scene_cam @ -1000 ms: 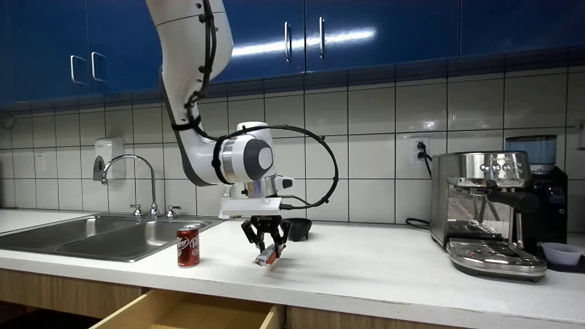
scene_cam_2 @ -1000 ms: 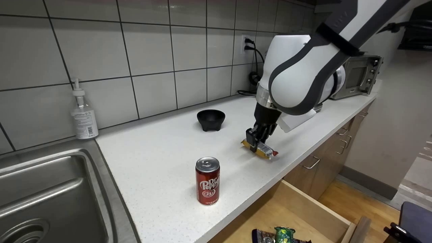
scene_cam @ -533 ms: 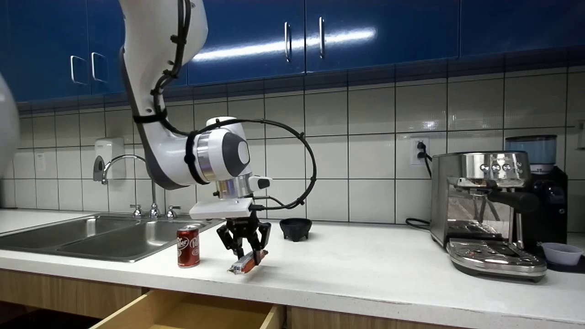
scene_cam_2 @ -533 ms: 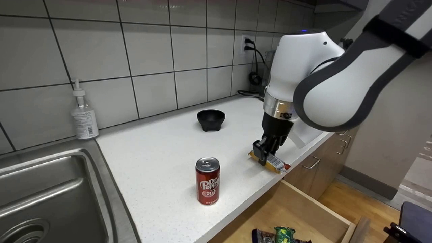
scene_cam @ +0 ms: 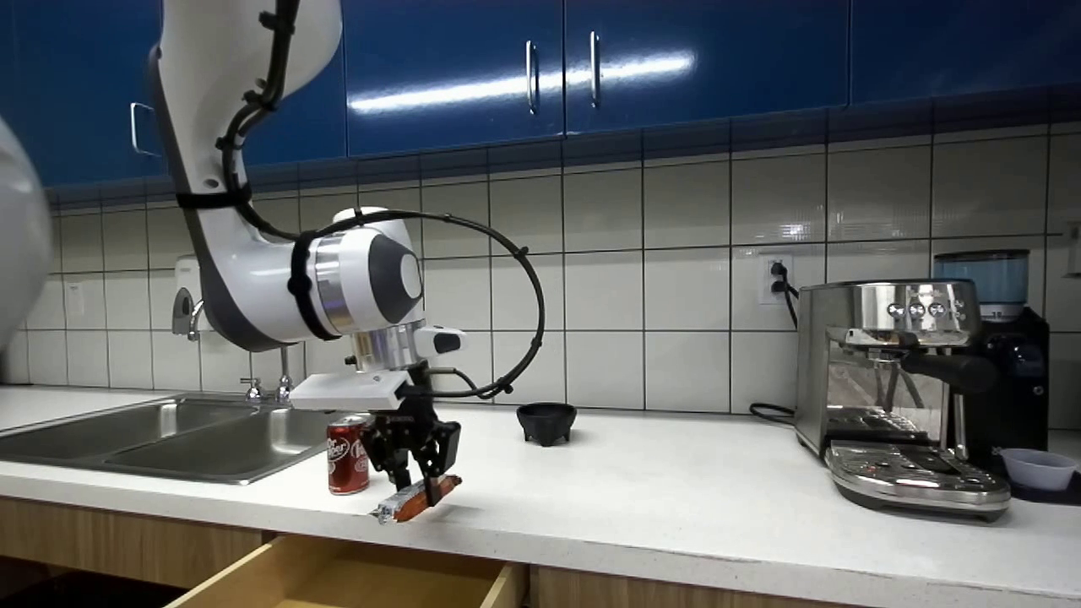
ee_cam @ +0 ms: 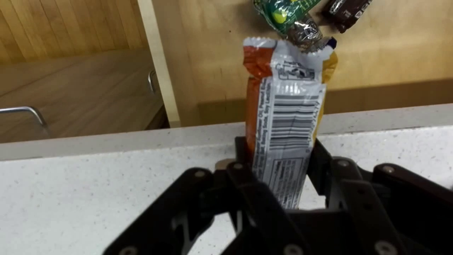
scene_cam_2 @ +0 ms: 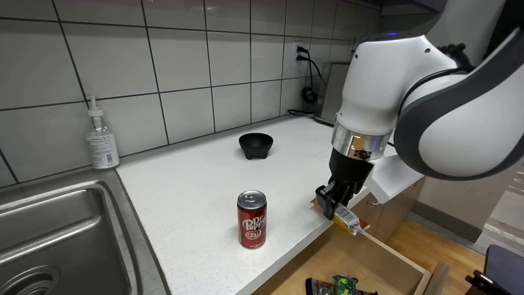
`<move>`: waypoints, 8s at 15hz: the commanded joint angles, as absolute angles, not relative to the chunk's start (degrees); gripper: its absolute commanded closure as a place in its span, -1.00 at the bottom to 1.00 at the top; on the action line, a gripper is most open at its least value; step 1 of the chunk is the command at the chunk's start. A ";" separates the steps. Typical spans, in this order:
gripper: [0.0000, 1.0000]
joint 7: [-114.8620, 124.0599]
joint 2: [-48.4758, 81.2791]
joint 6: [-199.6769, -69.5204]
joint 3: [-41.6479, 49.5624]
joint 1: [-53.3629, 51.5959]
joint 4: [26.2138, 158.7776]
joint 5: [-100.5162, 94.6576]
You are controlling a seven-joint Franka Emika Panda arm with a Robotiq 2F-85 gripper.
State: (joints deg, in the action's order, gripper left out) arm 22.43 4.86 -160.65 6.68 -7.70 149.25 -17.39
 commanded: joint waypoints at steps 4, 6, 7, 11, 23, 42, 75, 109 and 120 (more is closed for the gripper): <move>0.65 35.00 -2.01 -160.12 2.96 -6.78 157.75 -19.53; 0.65 38.82 -2.61 -160.14 1.90 -6.43 159.68 -19.88; 0.65 39.85 -2.75 -160.61 1.33 -6.27 160.67 -19.08; 0.65 45.23 0.17 -160.72 -0.17 -6.18 159.57 -18.71; 0.65 49.32 5.17 -164.61 0.90 -7.33 159.36 -17.52; -1.00 7.43 1.67 -156.64 -5.02 -4.89 159.49 11.04; -1.00 -9.61 -1.47 -116.42 -3.61 -5.87 158.92 16.96; -1.00 -9.66 17.26 -120.67 -3.78 -3.48 149.47 14.54; -1.00 -9.61 23.88 -131.16 -3.71 -3.07 146.47 8.80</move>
